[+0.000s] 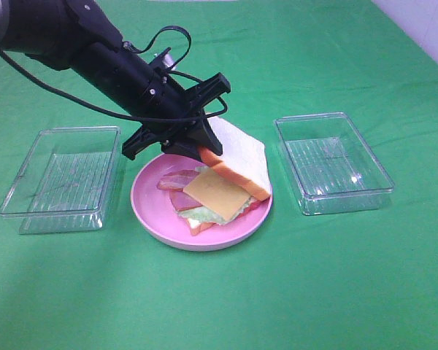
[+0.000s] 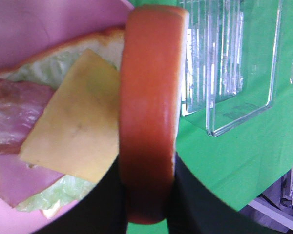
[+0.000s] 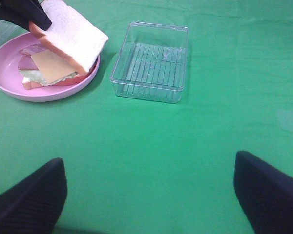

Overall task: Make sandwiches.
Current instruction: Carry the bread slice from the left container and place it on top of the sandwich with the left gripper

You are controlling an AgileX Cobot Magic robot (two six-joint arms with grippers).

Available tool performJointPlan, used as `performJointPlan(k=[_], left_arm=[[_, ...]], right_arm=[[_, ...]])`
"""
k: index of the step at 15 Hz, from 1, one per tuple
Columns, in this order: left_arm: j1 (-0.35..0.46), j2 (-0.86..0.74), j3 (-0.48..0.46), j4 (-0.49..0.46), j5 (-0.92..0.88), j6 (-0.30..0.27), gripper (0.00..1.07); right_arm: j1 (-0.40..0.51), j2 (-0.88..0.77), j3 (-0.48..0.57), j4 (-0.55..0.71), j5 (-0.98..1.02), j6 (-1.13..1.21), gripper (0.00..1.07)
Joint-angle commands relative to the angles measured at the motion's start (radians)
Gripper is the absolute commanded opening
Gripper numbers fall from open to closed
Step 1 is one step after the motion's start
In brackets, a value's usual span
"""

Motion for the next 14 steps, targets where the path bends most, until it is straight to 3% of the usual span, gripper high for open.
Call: performJointPlan(k=[1, 4, 8, 9, 10, 11, 12, 13, 14], left_arm=[[-0.004, -0.001, 0.000, 0.076, 0.019, -0.057, 0.03], [-0.004, -0.002, 0.000, 0.126, 0.048, -0.057, 0.12], [-0.004, -0.008, 0.000, 0.140, 0.058, -0.056, 0.14], [-0.004, -0.015, 0.000, 0.166, 0.056, -0.056, 0.21], [-0.004, -0.025, 0.000, 0.190, 0.058, -0.056, 0.36], [-0.004, -0.038, 0.000, 0.210, 0.058, -0.045, 0.43], [-0.004, -0.060, 0.000, 0.234, 0.062, -0.027, 0.58], [-0.004, -0.076, 0.000, 0.255, 0.066, -0.023, 0.66], [-0.004, -0.076, 0.000, 0.255, 0.066, -0.023, 0.66]], right_arm=[[-0.002, -0.014, 0.001, 0.005, -0.005, -0.013, 0.87], [-0.002, -0.014, 0.001, 0.005, -0.005, -0.013, 0.87], [-0.002, -0.014, 0.001, 0.005, -0.005, -0.013, 0.87], [-0.002, -0.014, 0.001, 0.005, -0.005, -0.013, 0.87], [-0.002, -0.014, 0.001, 0.005, -0.005, -0.013, 0.87], [-0.002, -0.014, 0.001, 0.005, -0.005, -0.013, 0.87], [-0.002, -0.014, 0.001, 0.005, -0.005, -0.013, 0.87], [-0.002, -0.014, 0.001, 0.005, -0.005, -0.013, 0.87], [-0.002, -0.014, 0.001, 0.005, -0.005, -0.013, 0.87]])
